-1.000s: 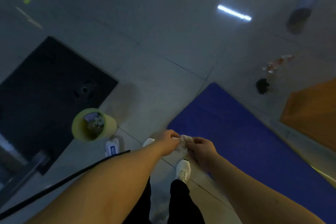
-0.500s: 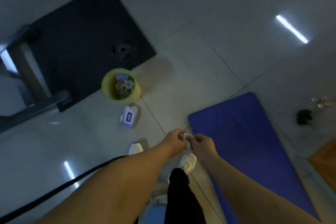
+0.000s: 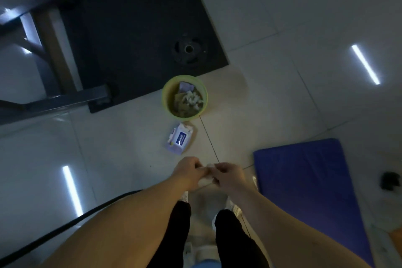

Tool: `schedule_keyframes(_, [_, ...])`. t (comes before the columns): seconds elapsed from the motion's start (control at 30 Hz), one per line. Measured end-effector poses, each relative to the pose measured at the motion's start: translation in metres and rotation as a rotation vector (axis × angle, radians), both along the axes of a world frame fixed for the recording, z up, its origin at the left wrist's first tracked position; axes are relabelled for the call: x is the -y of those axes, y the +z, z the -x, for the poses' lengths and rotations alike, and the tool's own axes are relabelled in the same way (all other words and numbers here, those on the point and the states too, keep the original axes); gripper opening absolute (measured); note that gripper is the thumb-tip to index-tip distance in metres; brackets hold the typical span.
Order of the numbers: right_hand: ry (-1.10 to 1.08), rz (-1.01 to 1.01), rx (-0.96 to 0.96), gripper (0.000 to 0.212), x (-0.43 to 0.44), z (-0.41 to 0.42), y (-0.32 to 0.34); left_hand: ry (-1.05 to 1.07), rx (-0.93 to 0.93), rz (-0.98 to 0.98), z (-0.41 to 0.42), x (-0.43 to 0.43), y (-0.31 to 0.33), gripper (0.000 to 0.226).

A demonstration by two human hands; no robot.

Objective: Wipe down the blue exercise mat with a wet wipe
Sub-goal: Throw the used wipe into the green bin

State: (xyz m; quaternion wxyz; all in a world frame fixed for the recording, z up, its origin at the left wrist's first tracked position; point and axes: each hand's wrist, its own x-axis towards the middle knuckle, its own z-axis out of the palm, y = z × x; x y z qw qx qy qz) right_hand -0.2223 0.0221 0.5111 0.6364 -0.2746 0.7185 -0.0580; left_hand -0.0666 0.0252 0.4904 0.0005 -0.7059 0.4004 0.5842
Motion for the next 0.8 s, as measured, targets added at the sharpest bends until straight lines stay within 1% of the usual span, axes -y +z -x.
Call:
schedule_keyframes(0.1, [0.163,0.044,-0.080,0.015,0.029,-0.028,-0.036,0.059,-0.059,0.008,-0.033,0.020,-0.028,0.023])
schedule_keyframes(0.17, [0.205,0.079,-0.132,0.019,0.059,-0.046,-0.062,0.121,-0.050,0.029,-0.048,0.041,-0.053,0.019])
schedule_keyframes(0.27, [0.297,0.205,-0.215,0.019,0.112,-0.074,-0.118,0.154,0.064,0.120,-0.061,0.083,-0.107,0.019])
schedule_keyframes(0.4, [0.517,0.365,-0.312,0.018,0.170,-0.109,-0.188,0.195,0.283,0.232,-0.075,0.134,-0.166,0.016])
schedule_keyframes(0.43, [0.565,0.395,-0.343,0.021,0.181,-0.114,-0.208,0.203,0.307,0.236,-0.078,0.145,-0.182,0.019])
schedule_keyframes(0.5, [0.605,0.440,-0.372,0.023,0.199,-0.124,-0.234,0.209,0.337,0.230,-0.085,0.161,-0.208,0.033])
schedule_keyframes(0.53, [0.602,0.441,-0.379,0.022,0.204,-0.127,-0.250,0.216,0.342,0.226,-0.087,0.168,-0.222,0.035])
schedule_keyframes(0.63, [0.535,0.384,-0.373,0.024,0.213,-0.127,-0.291,0.241,0.366,0.222,-0.090,0.177,-0.258,0.017])
schedule_keyframes(0.73, [0.408,0.305,-0.261,0.028,0.214,-0.123,-0.310,0.246,0.394,0.175,-0.091,0.176,-0.270,0.038])
schedule_keyframes(0.8, [0.278,0.230,-0.185,0.032,0.208,-0.121,-0.311,0.236,0.405,0.149,-0.091,0.174,-0.270,0.043])
